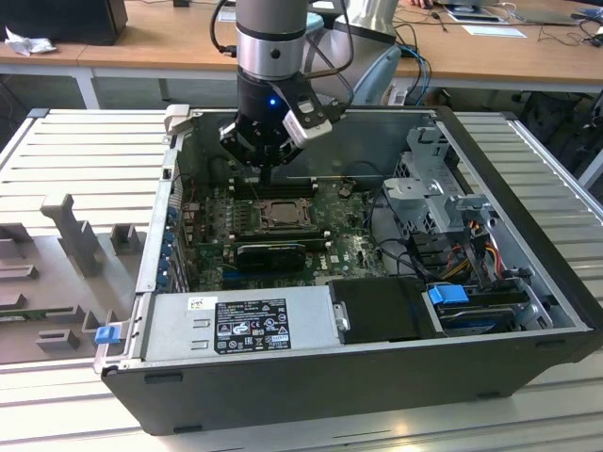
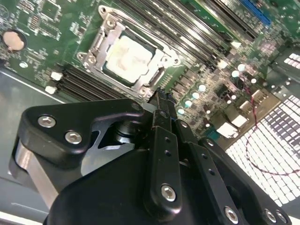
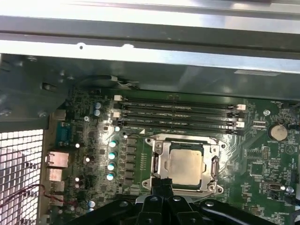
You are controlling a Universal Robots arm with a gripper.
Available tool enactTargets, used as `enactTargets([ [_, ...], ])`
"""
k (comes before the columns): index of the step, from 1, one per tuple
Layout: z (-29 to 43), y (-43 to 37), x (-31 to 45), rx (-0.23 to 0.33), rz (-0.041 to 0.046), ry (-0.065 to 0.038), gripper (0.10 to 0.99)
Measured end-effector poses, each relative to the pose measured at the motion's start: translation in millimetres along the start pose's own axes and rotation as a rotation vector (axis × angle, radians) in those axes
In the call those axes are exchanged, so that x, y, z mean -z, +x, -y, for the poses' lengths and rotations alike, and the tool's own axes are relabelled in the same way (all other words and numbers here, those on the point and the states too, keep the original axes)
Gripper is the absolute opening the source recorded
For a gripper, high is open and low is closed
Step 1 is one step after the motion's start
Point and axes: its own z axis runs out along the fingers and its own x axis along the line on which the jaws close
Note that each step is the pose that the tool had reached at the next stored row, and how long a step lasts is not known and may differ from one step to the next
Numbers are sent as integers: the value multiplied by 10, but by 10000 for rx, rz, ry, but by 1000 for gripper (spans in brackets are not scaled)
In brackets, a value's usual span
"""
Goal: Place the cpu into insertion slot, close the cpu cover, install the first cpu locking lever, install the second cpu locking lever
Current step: 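Install the first cpu locking lever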
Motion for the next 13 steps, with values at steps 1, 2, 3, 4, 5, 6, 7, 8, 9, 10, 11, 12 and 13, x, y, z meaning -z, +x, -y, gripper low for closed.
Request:
enactTargets([
  [1, -2, 31, -2, -1, 1, -1, 106],
  [2, -4, 61, -4, -2, 0, 0, 106],
  [3, -7, 97, -7, 0, 0, 0, 106],
  [4, -10, 133, -10, 0, 0, 0, 106],
  [5, -15, 199, -17, 0, -1, 0, 106],
  [6, -25, 260, -33, 7, 3, -3, 106],
  [7, -43, 301, -49, 19, 0, 1, 106],
  [8, -55, 322, -57, 28, -1, 1, 106],
  [9, -67, 344, -65, 35, -1, 1, 106],
  [10, -80, 369, -74, 40, 0, 0, 106],
  [11, -91, 381, -82, 46, -1, 1, 106],
  [12, -114, 389, -95, 52, -1, 1, 106],
  [13, -129, 392, -100, 54, 0, 1, 106],
])
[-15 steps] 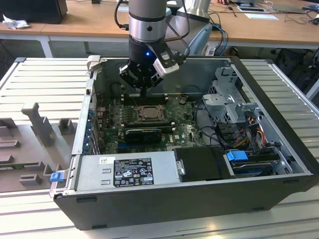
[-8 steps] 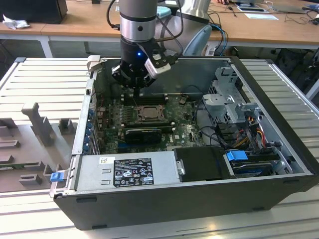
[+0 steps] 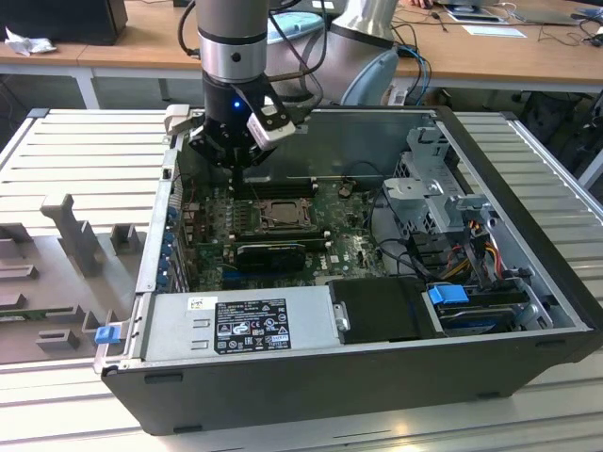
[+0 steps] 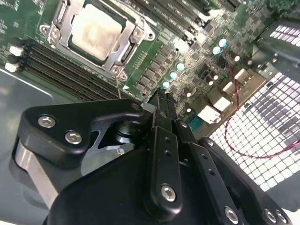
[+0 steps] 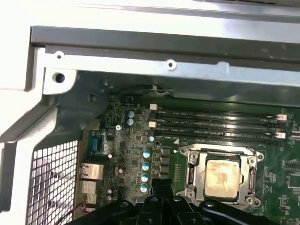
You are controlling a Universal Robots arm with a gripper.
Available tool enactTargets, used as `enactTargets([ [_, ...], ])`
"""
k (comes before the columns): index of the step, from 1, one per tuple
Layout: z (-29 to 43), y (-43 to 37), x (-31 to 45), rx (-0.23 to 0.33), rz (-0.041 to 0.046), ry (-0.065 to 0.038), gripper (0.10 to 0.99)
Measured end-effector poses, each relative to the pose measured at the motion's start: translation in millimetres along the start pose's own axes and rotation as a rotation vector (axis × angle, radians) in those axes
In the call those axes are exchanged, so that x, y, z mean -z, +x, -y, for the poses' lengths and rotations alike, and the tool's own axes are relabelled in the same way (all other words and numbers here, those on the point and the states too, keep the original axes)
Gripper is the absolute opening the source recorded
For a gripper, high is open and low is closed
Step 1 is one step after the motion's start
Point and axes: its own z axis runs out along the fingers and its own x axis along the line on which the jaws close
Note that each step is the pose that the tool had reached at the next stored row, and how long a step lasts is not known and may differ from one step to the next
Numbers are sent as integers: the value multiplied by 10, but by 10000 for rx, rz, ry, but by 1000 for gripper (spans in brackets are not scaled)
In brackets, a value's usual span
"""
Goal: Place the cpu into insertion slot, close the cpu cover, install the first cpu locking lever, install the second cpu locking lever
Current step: 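Install the first cpu locking lever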
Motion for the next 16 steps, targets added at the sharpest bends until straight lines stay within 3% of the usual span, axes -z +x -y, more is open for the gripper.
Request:
enactTargets([
  [7, -187, -4, -48, 62, -1, 1, 106],
  [16, -304, -17, -90, 102, -3, 3, 106],
])
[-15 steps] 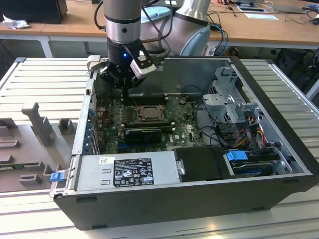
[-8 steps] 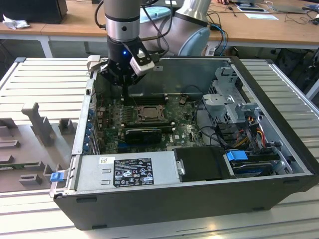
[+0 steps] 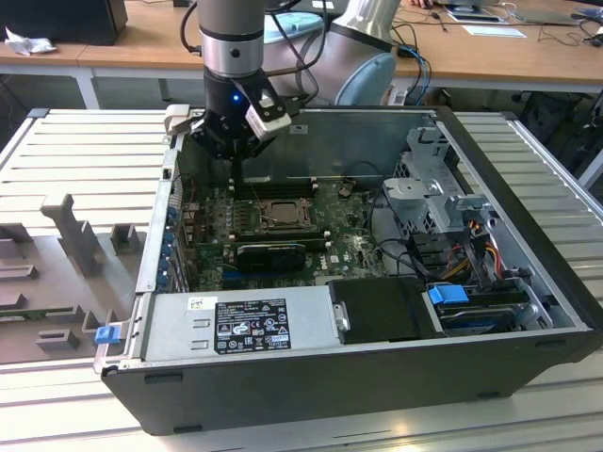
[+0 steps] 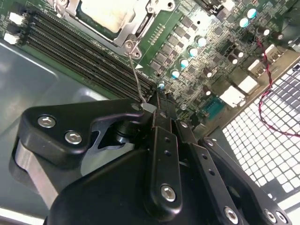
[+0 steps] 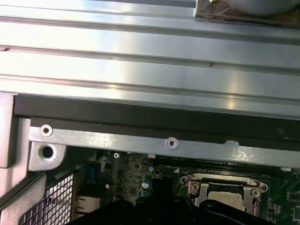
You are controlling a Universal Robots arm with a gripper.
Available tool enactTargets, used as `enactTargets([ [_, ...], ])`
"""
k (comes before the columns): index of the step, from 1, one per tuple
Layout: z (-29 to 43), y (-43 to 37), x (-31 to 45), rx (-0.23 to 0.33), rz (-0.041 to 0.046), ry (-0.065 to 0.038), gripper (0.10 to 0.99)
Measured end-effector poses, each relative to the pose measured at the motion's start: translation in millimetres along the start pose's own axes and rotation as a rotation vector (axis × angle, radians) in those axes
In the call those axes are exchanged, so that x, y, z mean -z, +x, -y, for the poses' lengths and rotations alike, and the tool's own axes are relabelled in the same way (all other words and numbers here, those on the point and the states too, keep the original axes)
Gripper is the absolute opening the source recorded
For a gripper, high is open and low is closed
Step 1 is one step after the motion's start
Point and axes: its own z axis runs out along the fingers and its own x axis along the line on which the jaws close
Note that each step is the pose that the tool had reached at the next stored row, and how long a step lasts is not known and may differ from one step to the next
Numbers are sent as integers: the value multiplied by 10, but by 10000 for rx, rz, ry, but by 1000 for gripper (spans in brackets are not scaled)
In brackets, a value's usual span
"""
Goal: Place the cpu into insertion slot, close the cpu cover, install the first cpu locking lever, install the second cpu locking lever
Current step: 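Install the first cpu locking lever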
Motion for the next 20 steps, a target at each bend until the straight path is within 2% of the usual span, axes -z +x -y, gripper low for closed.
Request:
enactTargets([
  [4, 2, -63, 0, 1, -1, -1, 106],
  [8, 16, -220, 4, 1, 0, 0, 106],
  [12, 25, -321, 5, 1, -3, 0, 106],
  [16, 38, -475, -1, 1, -9, -1, 106],
  [20, 40, -491, -72, 4, -7, -6, 106],
])
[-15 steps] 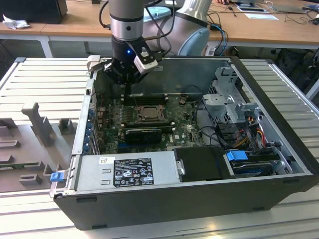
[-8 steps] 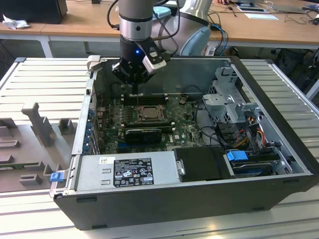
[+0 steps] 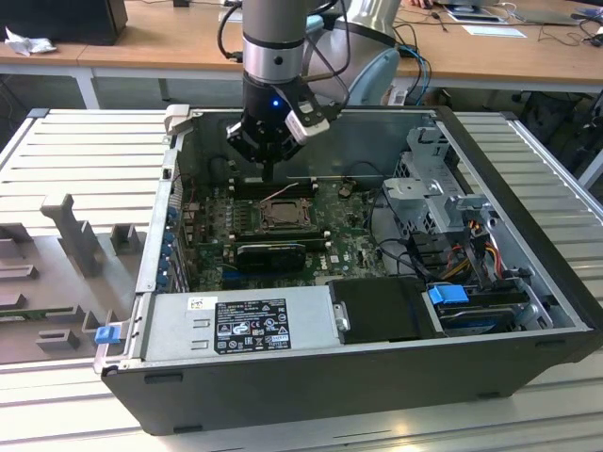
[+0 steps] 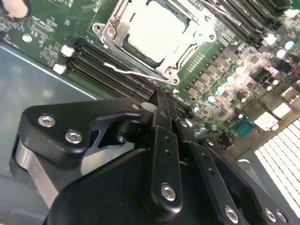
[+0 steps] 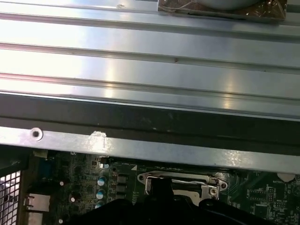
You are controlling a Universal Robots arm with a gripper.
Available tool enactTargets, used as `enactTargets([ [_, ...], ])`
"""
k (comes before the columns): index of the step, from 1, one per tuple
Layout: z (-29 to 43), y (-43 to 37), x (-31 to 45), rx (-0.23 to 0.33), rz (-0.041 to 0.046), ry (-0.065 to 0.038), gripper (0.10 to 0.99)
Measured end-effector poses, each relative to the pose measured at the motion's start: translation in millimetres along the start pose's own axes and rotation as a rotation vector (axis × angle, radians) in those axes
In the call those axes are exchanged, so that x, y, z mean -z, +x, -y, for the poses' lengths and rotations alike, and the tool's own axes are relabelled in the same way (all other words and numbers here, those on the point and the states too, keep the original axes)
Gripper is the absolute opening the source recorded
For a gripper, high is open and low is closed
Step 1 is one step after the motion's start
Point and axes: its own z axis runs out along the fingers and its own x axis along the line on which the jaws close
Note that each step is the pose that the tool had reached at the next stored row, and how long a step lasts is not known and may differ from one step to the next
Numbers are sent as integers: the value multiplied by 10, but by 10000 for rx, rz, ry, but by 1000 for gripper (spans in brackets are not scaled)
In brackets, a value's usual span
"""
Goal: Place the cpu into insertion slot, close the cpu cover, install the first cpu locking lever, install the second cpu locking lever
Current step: 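Install the first cpu locking lever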
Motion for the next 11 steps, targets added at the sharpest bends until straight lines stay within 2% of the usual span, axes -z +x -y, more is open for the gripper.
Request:
enactTargets([
  [3, 0, -7, -74, 5, -1, -1, 106],
  [4, -9, -32, -102, 6, 0, 0, 106],
  [11, -22, -145, -166, 5, 0, -1, 106],
])
